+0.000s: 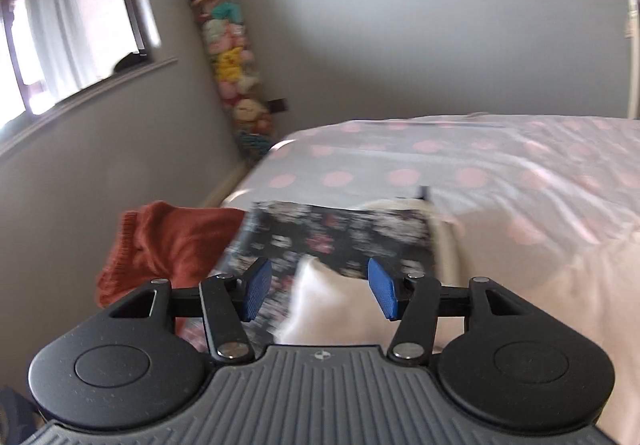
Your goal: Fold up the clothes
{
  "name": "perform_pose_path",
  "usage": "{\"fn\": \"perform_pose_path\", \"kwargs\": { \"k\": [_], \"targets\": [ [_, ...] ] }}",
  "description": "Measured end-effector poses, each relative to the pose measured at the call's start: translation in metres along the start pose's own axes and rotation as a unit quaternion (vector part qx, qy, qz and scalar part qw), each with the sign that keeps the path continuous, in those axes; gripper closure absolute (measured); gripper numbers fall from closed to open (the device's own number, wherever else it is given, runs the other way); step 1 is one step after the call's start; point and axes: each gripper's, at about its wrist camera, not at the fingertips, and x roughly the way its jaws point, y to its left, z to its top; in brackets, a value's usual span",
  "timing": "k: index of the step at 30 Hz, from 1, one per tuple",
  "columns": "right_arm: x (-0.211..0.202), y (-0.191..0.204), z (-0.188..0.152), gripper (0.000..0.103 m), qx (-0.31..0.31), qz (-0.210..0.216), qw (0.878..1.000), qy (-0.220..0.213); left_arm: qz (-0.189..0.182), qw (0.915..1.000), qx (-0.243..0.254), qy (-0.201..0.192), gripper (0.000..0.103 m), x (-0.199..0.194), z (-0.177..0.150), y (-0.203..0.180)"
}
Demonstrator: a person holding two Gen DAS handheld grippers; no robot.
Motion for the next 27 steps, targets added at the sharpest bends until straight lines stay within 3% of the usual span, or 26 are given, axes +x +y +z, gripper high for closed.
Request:
{"fn": "perform_pose_path", "kwargs": {
  "k": [2,4,6,8,11,14,16,25,27],
  "targets": [
    [-0.003,-0.006,0.001,0.046,0.006,0.014,1.0,0.013,-0.056,0.9981,0.0,0.026,0.051,-0.017,-0.011,-0.015],
    [-0.007,-0.011,0.003,0.046,0.009,0.024,0.999,0.027,-0.118,0.9894,0.01,0.084,0.051,-0.024,-0.033,-0.034],
    [-0.012,-0.015,0.005,0.047,-0.001,0.026,0.999,0.044,-0.179,0.9724,0.031,0.146,0.051,-0.026,-0.064,-0.058],
    [-0.015,-0.015,0.005,0.047,-0.023,0.023,0.998,0.062,-0.231,0.9493,0.055,0.206,0.052,-0.028,-0.096,-0.081],
    [-0.017,-0.019,0.004,0.047,-0.05,0.028,0.994,0.096,-0.267,0.9188,0.098,0.273,0.053,-0.029,-0.144,-0.111],
    [-0.015,-0.026,0.001,0.047,-0.064,0.03,0.989,0.133,-0.276,0.8967,0.127,0.322,0.053,-0.026,-0.179,-0.129],
    [-0.012,-0.029,-0.003,0.048,-0.075,0.028,0.984,0.156,-0.277,0.8865,0.132,0.346,0.053,-0.023,-0.196,-0.132],
    [0.02,-0.033,-0.015,0.053,-0.082,0.054,0.964,0.247,-0.282,0.86,0.157,0.395,0.053,-0.011,-0.224,-0.142],
    [0.027,-0.031,-0.017,0.061,-0.089,0.055,0.959,0.263,-0.28,0.8572,0.166,0.399,0.053,-0.009,-0.228,-0.146]
  ]
}}
